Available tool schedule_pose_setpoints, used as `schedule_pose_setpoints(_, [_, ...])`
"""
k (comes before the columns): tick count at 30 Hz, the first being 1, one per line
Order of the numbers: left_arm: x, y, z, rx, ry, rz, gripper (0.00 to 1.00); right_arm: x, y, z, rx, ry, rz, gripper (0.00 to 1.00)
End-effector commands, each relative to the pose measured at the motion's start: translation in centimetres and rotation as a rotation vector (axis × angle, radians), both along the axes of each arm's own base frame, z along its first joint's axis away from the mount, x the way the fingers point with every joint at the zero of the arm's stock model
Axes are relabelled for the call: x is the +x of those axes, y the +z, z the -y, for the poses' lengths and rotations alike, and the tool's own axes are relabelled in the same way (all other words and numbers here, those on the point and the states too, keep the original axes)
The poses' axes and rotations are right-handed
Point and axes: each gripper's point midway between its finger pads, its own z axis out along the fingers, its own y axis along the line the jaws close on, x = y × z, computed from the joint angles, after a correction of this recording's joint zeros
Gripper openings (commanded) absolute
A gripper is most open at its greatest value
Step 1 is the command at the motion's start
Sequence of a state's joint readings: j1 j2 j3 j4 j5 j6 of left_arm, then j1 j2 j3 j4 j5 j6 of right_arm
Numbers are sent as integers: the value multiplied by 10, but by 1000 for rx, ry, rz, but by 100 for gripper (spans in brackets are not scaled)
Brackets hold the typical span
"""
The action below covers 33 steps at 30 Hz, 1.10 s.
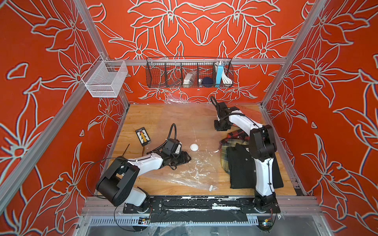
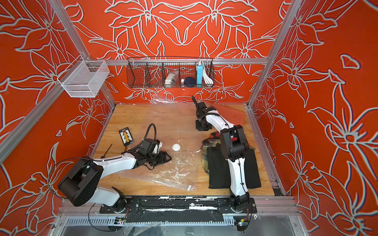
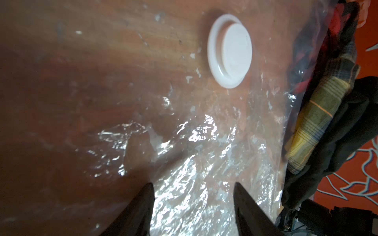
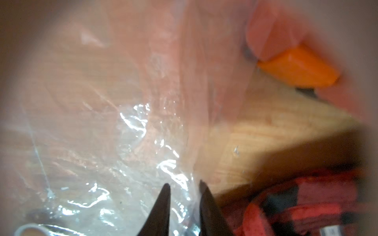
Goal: Place the folded shirt into the vacuum bag
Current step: Adjust the vacuum bag at the center of the board.
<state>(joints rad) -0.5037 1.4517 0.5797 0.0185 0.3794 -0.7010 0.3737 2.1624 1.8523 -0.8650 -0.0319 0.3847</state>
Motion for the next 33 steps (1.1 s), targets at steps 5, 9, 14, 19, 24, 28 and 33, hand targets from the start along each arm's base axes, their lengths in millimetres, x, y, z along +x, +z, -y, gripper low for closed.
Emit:
schedule_pose_setpoints(5, [-13,-14,22,3,-15,-73,63,44,51,-19,51,50,176,7])
schedule_pose_setpoints(9, [15,-6,40,21,-44,-26,63,69,57,-13,45,19,223,3])
schedule_pose_setpoints(14, [48,4,61,38,-90,16,63,70,48,-4,54,-28,163,8])
schedule_pose_setpoints(19, [50,15,67,12,-116,32,63,24,64,0,138,-100,154,35])
schedule_pose_setpoints(24, [45,43,40,121,-104,87,64,-51,81,-20,158,-74,133,54])
schedule_pose_setpoints(28, [38,58,5,226,-41,90,64,-124,72,-42,88,18,117,61])
schedule_pose_setpoints(33, [19,58,-30,272,29,77,64,-199,26,-48,69,81,0,62])
